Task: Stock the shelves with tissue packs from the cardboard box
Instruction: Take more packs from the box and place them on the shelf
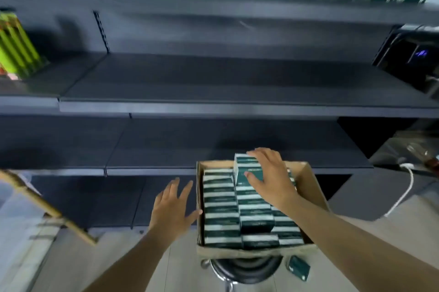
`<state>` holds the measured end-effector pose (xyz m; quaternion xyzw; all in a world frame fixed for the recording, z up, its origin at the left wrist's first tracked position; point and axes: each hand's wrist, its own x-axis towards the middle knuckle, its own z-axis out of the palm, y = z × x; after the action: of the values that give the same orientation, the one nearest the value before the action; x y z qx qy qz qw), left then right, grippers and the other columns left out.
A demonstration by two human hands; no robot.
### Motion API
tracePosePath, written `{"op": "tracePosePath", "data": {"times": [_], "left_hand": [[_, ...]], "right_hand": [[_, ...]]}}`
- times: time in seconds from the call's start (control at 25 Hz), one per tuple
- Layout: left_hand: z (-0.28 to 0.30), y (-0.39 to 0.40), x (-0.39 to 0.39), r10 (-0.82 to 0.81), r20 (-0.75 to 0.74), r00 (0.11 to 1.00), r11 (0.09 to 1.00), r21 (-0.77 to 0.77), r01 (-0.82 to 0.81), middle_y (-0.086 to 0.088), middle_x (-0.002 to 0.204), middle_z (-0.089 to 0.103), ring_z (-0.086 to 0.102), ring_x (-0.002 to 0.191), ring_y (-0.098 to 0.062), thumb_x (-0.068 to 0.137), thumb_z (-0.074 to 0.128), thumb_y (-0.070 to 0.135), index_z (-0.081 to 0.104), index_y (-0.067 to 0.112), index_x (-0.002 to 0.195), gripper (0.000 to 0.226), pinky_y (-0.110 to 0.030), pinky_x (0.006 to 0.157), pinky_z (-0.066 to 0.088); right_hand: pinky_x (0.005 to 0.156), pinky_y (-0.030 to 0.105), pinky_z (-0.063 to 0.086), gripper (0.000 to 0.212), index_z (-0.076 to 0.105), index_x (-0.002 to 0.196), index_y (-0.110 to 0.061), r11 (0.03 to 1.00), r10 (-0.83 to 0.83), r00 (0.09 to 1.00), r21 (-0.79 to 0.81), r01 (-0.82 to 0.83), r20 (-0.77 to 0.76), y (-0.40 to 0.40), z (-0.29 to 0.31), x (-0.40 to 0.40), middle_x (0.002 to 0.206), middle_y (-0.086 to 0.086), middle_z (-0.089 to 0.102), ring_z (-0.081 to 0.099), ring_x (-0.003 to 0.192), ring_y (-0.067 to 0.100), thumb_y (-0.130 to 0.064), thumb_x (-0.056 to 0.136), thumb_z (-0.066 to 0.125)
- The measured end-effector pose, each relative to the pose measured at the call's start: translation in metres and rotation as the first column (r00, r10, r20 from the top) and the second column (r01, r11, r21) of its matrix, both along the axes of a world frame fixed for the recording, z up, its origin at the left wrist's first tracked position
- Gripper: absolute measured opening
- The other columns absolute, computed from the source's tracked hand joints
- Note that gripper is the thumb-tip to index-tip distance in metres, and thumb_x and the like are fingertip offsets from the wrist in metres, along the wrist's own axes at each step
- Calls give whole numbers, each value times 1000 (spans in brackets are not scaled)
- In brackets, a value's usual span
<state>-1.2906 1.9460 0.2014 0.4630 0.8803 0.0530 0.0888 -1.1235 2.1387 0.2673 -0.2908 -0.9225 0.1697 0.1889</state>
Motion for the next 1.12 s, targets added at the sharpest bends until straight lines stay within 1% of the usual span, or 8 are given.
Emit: {"op": "tracePosePath", "data": {"times": [0.2,0.32,0.4,0.52,0.64,0.84,1.0,1.12], "left_hand": [[-90,5,21,-2,69,998,993,-114,10,-10,159,3,8,145,-27,94,28,62,9,34,151,67,-38,114,16],[-125,11,19,4,112,994,994,-108,8,-10,159,6,10,145,-28,92,29,62,12,36,150,66,-40,114,17],[-143,10,16,6,152,988,993,-118,12,-8,159,5,9,145,-27,90,27,67,8,39,150,69,-42,114,17],[-160,6,15,25,207,978,995,-99,-5,-8,159,6,11,144,-28,77,13,81,3,41,149,82,-44,113,20],[-164,6,16,22,242,970,999,-27,-16,-9,158,10,15,144,-30,71,4,78,8,41,149,87,-45,112,22],[-168,4,16,22,251,968,1000,-4,-22,-5,158,9,13,144,-26,70,0,81,-3,46,145,83,-42,113,21],[-168,4,16,5,234,972,1000,-7,-3,-6,158,8,11,144,-26,60,-21,86,-17,50,137,84,-41,113,21],[-166,3,16,-1,221,975,1000,-23,6,-6,158,7,9,145,-26,63,-16,86,-15,49,140,85,-41,114,20]], "right_hand": [[103,14,21,36,53,127,-23,949,109,988,-308,-72,106,-12,-125,10,128,-5,52,38,127,14,-24,92,59],[105,23,32,31,59,123,-24,874,197,968,-476,-100,158,-22,-180,8,125,-8,58,44,122,12,-24,91,60],[104,22,31,29,62,120,-24,831,237,958,-545,-113,163,-27,-203,3,122,-9,60,45,119,11,-23,91,60],[97,6,22,27,64,118,-23,816,238,958,-568,-108,159,-27,-220,-5,122,-8,60,42,119,9,-22,92,59],[94,-2,15,27,66,117,-22,824,215,965,-559,-98,148,-22,-229,-6,125,-9,58,40,118,8,-21,90,61],[98,9,18,32,67,115,-22,840,234,964,-526,-134,128,-21,-242,-8,114,-11,51,37,111,10,-22,83,69],[93,16,23,40,66,117,-23,853,263,955,-496,-163,137,-22,-244,-9,101,-7,45,35,99,10,-26,78,73],[92,20,26,38,66,117,-22,865,275,954,-462,-194,115,-22,-245,-9,99,-5,51,38,98,13,-24,80,71]]}}
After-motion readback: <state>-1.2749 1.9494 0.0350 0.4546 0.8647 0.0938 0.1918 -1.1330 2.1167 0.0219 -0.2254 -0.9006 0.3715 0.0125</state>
